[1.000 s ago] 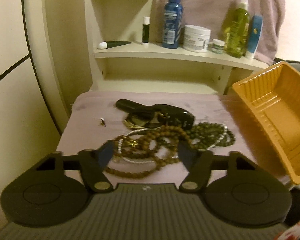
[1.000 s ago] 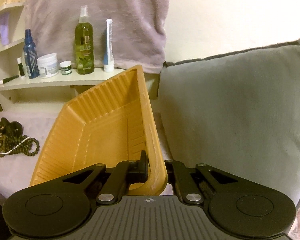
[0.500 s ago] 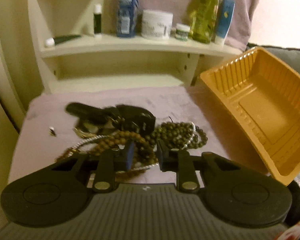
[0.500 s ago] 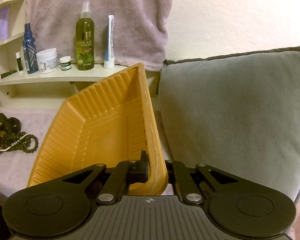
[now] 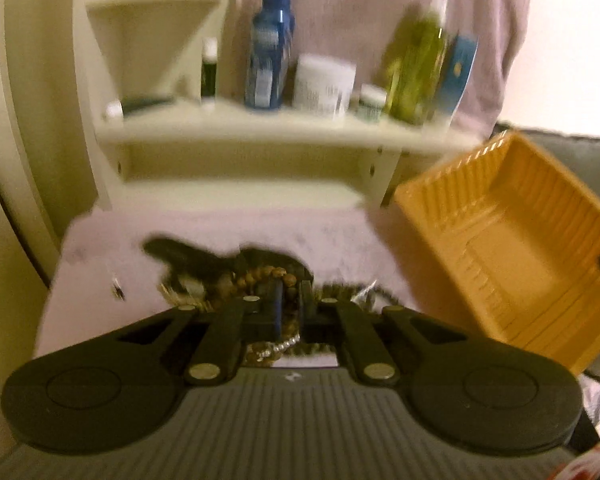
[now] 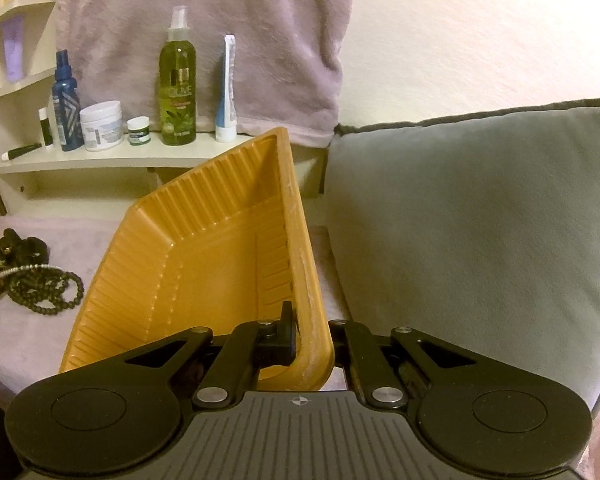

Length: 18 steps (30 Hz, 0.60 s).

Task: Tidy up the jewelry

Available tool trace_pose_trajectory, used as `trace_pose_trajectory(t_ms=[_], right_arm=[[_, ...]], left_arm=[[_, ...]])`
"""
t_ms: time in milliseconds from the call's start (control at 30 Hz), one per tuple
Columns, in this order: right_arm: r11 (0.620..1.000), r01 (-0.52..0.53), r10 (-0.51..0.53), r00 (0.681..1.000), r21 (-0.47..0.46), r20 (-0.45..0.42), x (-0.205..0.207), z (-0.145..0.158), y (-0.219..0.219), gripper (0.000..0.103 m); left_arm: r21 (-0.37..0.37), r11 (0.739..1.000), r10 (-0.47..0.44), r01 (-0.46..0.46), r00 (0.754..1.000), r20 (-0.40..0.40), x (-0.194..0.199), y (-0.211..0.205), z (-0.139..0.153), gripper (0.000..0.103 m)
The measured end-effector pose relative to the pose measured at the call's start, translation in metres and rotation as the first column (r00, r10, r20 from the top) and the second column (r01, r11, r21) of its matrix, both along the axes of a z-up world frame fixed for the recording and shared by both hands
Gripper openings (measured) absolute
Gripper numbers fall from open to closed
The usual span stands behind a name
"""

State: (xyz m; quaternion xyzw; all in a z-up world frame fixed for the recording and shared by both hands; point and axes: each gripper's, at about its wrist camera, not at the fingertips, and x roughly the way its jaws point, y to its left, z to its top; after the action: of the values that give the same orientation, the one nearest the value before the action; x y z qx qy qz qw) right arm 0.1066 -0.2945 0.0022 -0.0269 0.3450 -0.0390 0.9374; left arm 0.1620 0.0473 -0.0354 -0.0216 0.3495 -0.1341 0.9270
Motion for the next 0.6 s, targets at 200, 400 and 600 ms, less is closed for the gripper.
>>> trace_pose_trajectory(t_ms=[200,400,600], right_arm=[[1.0,-0.011,0.011,1.0,0.014,0.012,0.001,-0.003,0.002,0.005],[1.0,-0.025,0.024,0.999,0.017,0.023,0.001,-0.003,0.003,0.005],[0.999,-0.038,0.037,0.999,0.019,0.033,0.001,-0.001,0.006,0.005]], left_arm=[[0.0,1.0,0.007,-0.007,0.998,0.07,0.006,0.018,0.05,0.006],[-0.003,1.0,0.003,-0.003,0.992,0.124,0.008,0.024,0.084,0.006],[-0.026,1.0,0.002,0.003,0.983,0.184,0.007,0.021,0.113,0.005]])
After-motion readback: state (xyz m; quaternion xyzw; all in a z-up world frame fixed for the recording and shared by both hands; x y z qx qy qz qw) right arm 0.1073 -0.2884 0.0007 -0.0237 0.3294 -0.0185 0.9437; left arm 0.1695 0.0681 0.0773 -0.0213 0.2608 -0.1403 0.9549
